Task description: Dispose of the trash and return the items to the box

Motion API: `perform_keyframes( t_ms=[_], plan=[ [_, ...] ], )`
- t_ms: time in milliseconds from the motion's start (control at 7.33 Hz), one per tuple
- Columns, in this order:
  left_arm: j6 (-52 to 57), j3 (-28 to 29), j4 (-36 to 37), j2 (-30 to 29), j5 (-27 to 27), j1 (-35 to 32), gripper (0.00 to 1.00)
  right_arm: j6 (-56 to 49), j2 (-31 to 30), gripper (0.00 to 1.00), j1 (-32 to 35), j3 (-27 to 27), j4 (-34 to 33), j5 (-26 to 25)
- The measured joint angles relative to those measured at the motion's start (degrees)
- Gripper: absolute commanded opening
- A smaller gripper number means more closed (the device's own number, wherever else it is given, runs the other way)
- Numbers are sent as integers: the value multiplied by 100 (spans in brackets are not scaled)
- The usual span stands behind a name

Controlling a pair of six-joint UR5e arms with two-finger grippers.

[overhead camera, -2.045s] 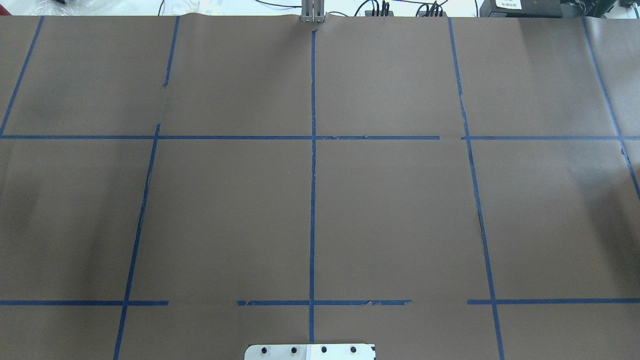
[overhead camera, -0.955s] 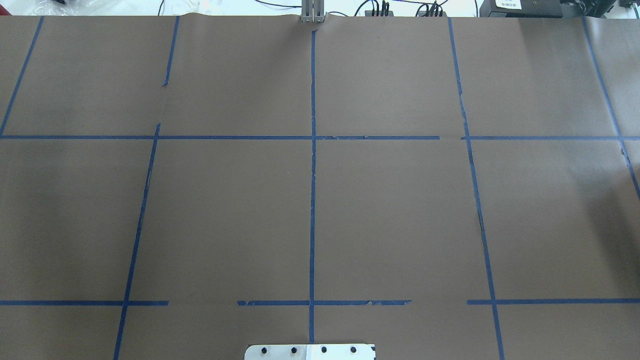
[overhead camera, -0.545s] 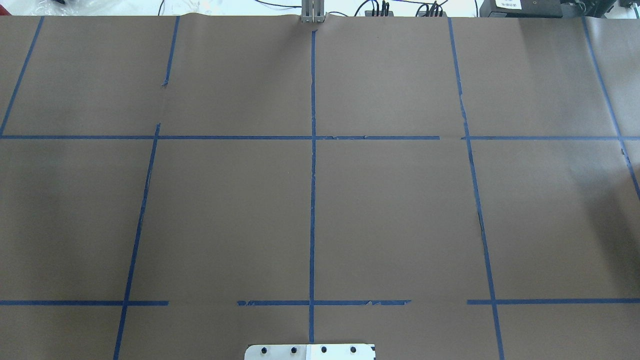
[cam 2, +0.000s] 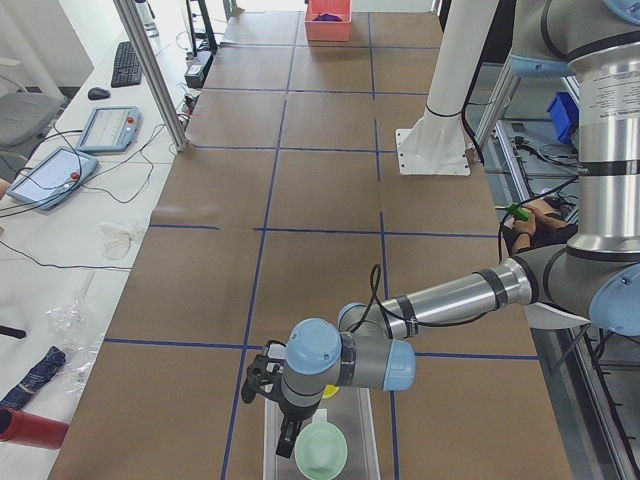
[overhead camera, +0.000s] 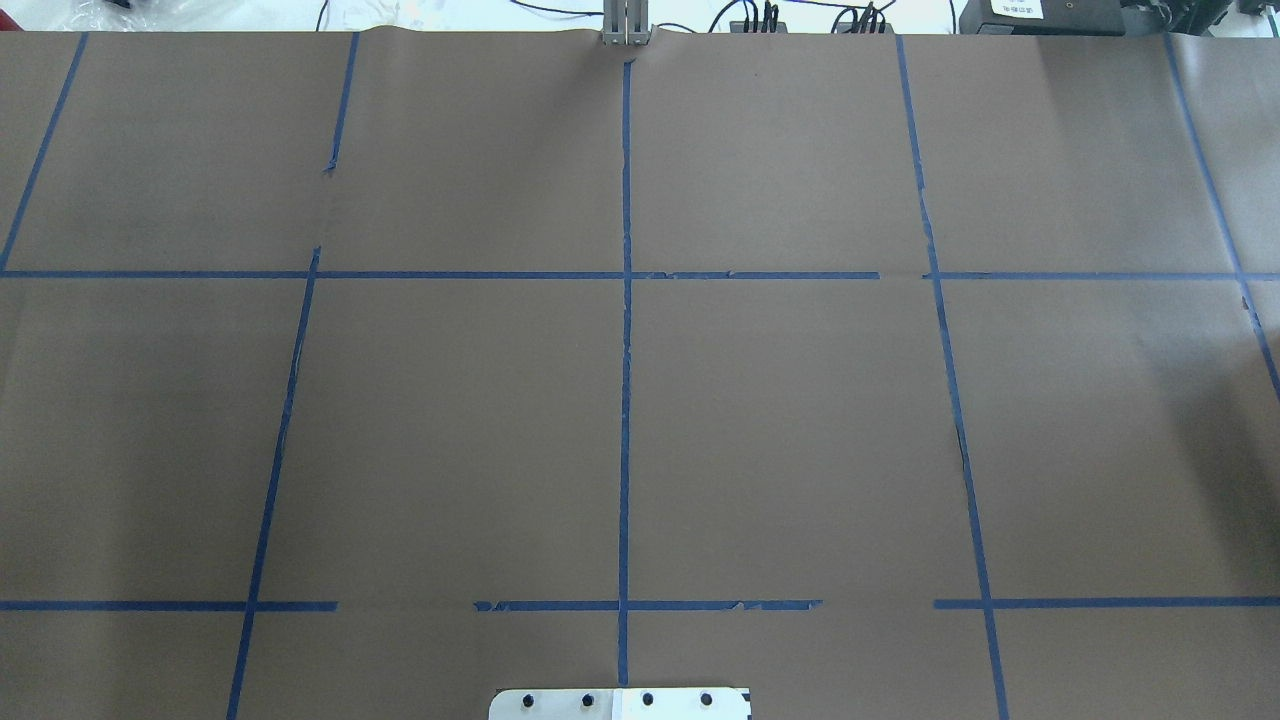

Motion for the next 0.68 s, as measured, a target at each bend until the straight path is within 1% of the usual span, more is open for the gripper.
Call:
perform_keyframes(
  t_ms=[273, 409, 682],
  plan=[
    [-450, -1014, 1109, -47, -390, 81, 100, 0, 0, 100, 0, 0, 3, 6],
    [-580, -1285, 1345, -53, -586, 279, 100, 0, -3, 100, 0, 2, 3, 7],
    [-887, -1510, 1446, -56, -767, 728, 100, 5, -6, 100, 0, 3, 3, 7]
  ],
)
